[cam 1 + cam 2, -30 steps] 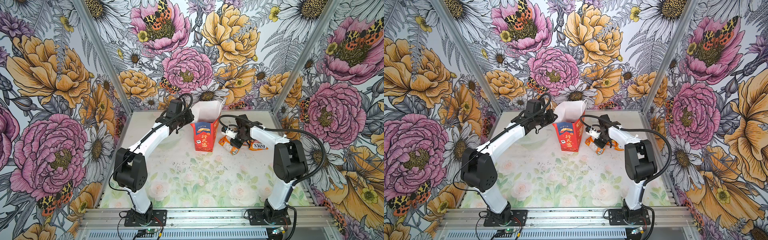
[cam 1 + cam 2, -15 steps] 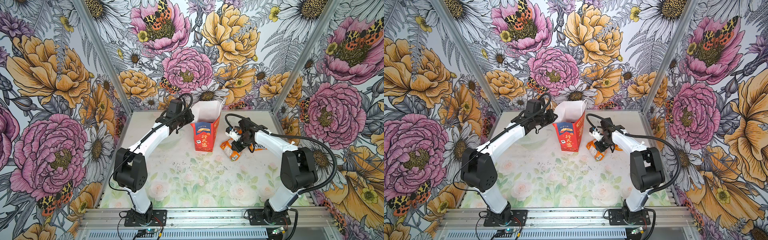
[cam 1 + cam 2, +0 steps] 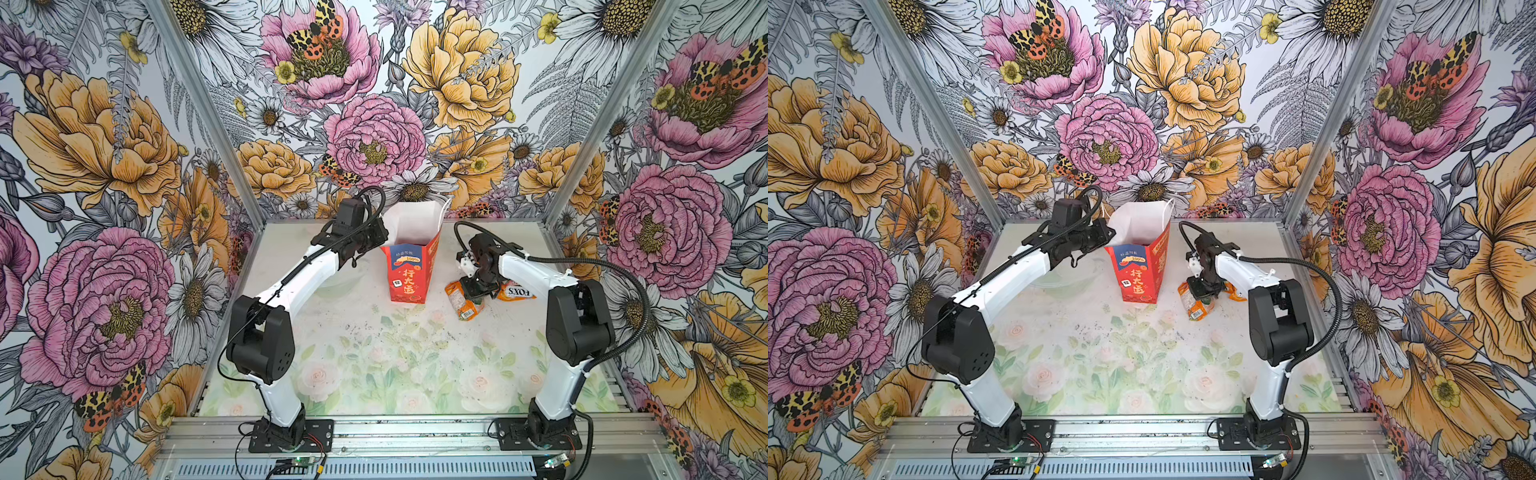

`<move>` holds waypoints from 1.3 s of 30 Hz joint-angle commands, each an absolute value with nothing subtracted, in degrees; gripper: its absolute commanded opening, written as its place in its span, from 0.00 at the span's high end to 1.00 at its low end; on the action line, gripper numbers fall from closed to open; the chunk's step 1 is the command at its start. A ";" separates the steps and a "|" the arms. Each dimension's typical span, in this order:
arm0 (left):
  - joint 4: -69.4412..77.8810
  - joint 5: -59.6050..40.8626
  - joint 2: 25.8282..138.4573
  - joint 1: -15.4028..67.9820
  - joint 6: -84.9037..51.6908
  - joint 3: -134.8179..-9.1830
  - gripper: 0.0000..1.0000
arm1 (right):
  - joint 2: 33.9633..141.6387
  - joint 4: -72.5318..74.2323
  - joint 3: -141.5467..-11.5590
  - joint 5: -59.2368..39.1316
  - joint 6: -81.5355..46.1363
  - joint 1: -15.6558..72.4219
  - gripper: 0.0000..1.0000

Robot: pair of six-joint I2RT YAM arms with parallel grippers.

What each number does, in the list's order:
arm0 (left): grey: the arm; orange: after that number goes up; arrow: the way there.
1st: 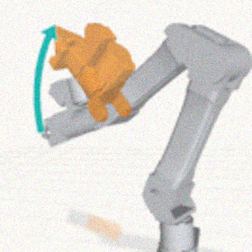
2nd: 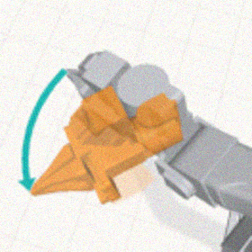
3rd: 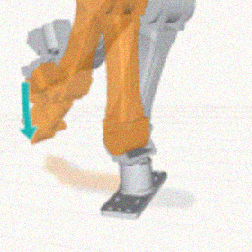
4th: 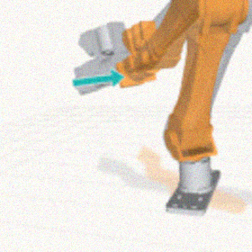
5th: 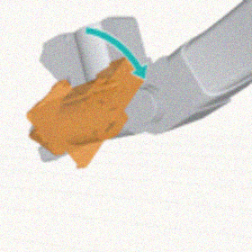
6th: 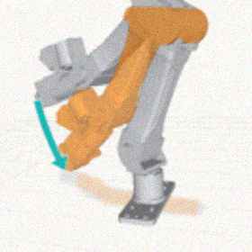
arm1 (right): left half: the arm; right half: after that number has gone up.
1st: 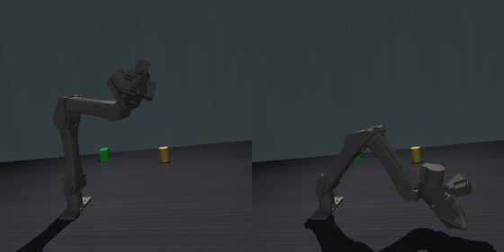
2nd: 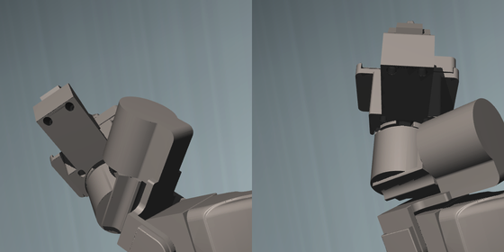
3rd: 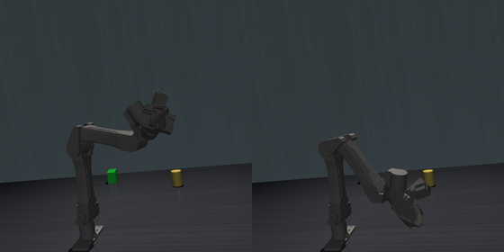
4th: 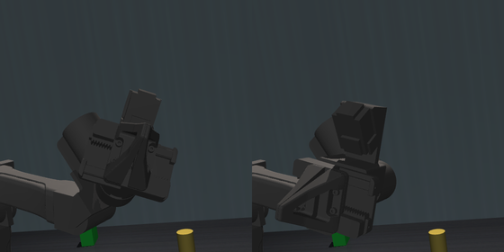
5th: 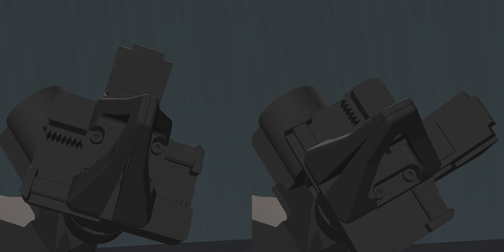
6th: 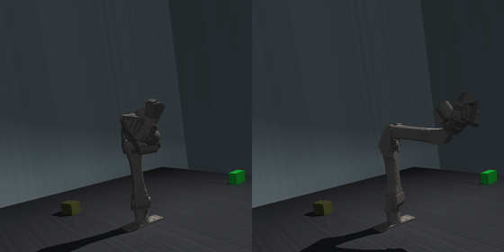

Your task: Place the snacks into the paper bag

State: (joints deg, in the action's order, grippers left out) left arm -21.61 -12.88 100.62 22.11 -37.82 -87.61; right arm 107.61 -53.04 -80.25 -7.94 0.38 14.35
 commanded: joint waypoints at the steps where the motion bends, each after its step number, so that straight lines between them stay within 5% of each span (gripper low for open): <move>1: -21.83 -12.67 100.79 21.79 -38.41 -87.45 1.00 | 109.20 -56.06 -81.96 -4.84 -3.67 14.74 1.00; 24: -21.88 -13.27 101.59 21.89 -38.49 -88.06 1.00 | 104.58 -53.47 -84.57 -3.33 -28.46 14.14 1.00; 39: -21.47 -13.69 101.78 21.53 -38.49 -87.54 1.00 | 104.94 -51.86 -80.51 -2.28 -29.26 13.89 1.00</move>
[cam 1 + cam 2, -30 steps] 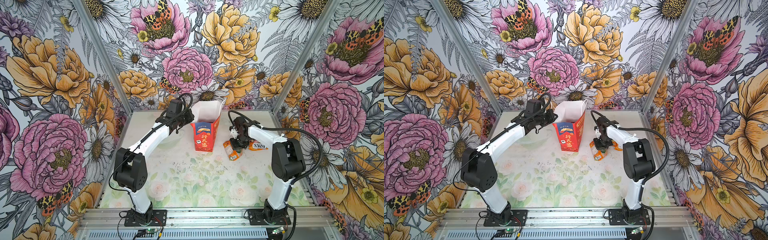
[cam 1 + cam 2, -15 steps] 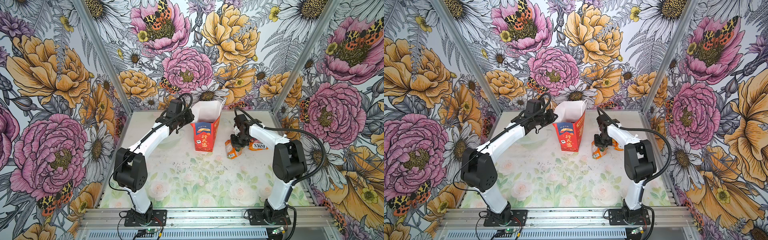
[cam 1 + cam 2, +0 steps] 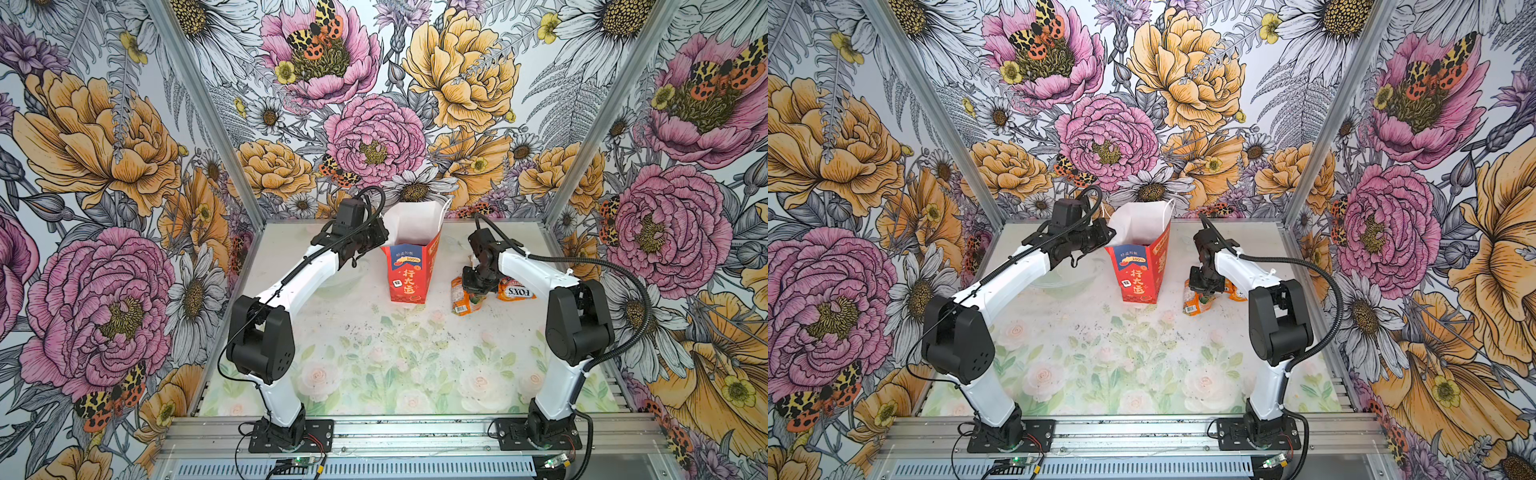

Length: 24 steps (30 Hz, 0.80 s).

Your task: Place the snacks into the paper bag

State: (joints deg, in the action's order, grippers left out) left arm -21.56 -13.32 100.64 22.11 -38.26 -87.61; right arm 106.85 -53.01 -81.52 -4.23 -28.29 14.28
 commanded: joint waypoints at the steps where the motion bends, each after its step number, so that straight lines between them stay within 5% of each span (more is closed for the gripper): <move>1: -21.48 -13.67 101.78 21.56 -38.50 -87.54 1.00 | 104.85 -51.86 -80.34 -2.46 -29.27 13.78 0.90; 7: -21.29 -13.74 101.78 21.53 -38.50 -87.48 1.00 | 103.84 -51.86 -79.63 -3.34 -29.04 13.65 0.52; 13: -21.24 -13.84 101.87 21.51 -38.50 -87.44 1.00 | 101.78 -51.86 -78.71 -2.63 -29.01 13.51 0.24; 24: -21.11 -13.79 101.95 21.48 -38.58 -87.22 1.00 | 105.54 -48.92 -77.63 -5.32 -28.53 13.00 0.15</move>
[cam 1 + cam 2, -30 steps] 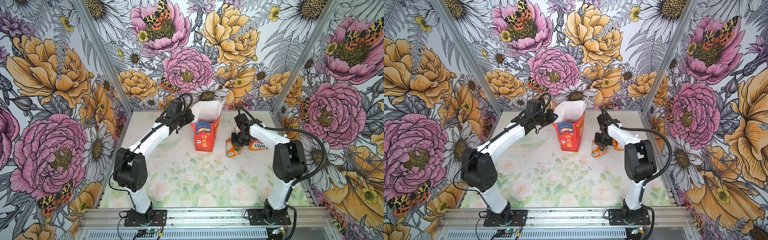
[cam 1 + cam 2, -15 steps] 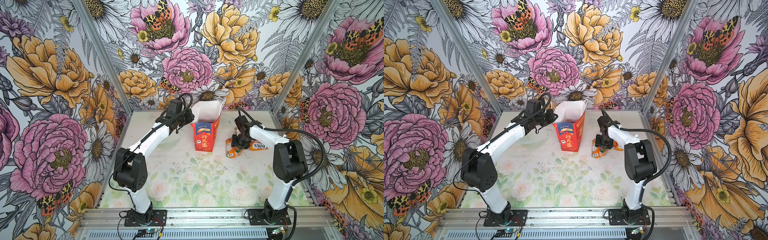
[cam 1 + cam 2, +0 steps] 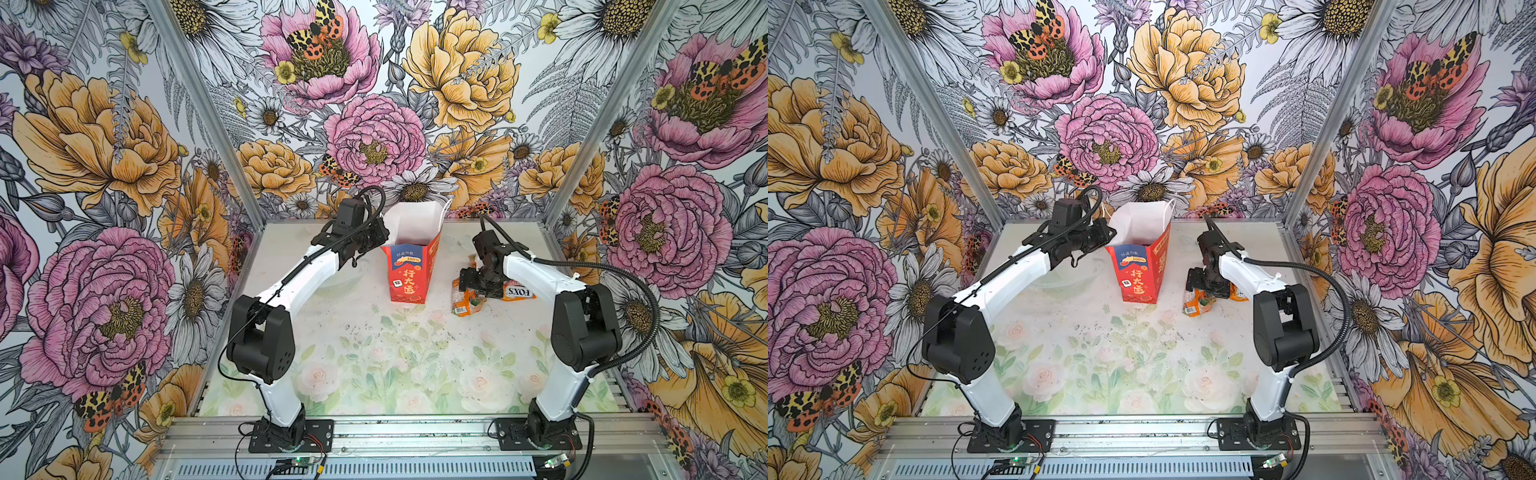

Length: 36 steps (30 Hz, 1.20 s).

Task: Place the snacks into the paper bag
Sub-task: 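Lift the orange snack bag high with the right gripper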

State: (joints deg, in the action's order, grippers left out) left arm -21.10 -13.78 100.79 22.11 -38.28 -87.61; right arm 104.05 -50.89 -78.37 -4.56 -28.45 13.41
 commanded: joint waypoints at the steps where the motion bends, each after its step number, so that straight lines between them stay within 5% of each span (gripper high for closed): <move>1: -21.10 -13.88 101.94 21.44 -38.58 -87.20 1.00 | 105.86 -48.48 -77.25 -5.49 -28.72 12.91 0.14; 19: -21.10 -13.89 101.95 21.35 -38.67 -87.01 1.00 | 108.76 -37.51 -71.16 -12.09 -30.28 11.30 0.14; 29: -21.17 -13.88 101.79 21.27 -38.72 -86.77 1.00 | 107.90 -35.68 -70.33 -13.82 -30.59 11.00 0.55; 36: -21.14 -14.06 101.95 21.32 -38.67 -86.88 1.00 | 105.19 -35.77 -70.40 -15.63 -29.59 10.86 0.93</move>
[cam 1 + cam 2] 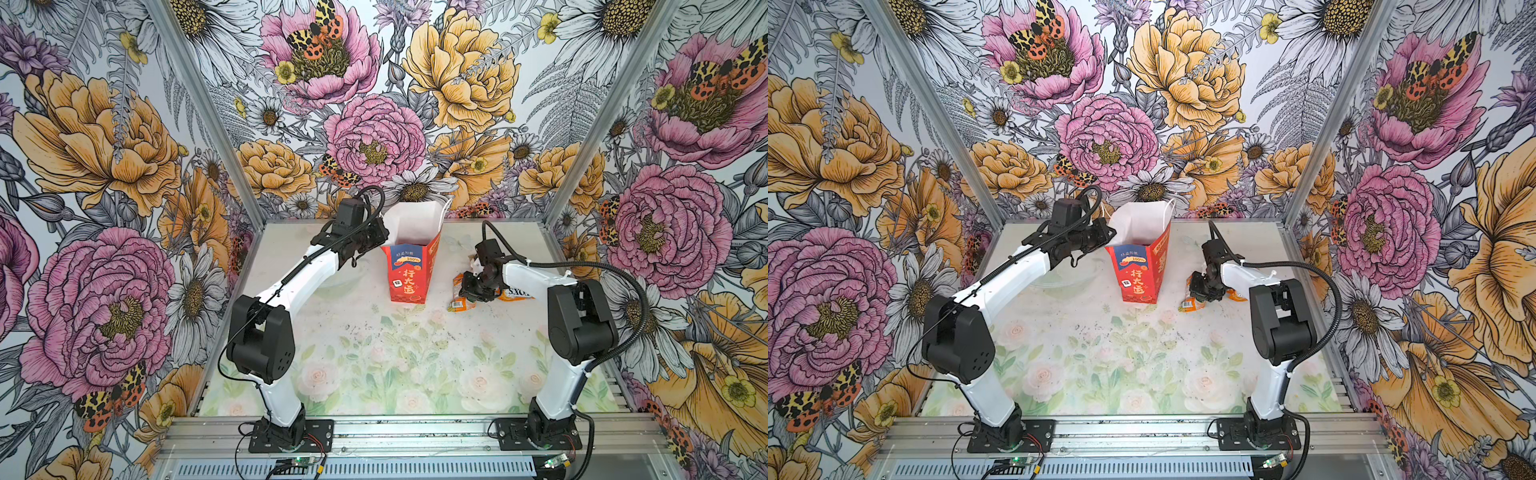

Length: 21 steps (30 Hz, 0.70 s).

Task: Place the snacks into the paper bag
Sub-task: 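Lift the orange snack bag high with the right gripper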

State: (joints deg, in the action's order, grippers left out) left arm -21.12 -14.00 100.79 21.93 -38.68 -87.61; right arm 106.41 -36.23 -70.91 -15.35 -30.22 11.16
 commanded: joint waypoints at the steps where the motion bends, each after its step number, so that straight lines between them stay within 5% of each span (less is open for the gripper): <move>1: -21.17 -14.12 101.95 21.28 -38.67 -86.96 1.00 | 104.66 -35.77 -70.40 -15.84 -29.45 10.87 0.94; 11: -20.65 -14.85 101.86 21.01 -39.02 -87.03 1.00 | 95.54 -38.58 -73.52 -17.25 -26.45 10.72 1.00; 21: -19.55 -14.89 101.36 21.01 -39.68 -86.40 1.00 | 87.75 -50.34 -90.70 -13.78 -21.77 10.71 1.00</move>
State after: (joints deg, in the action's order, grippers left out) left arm -20.62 -14.61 100.79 21.82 -39.13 -87.55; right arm 91.26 -47.44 -85.23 -15.62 -23.90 10.98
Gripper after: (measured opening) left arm 0.040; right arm 0.080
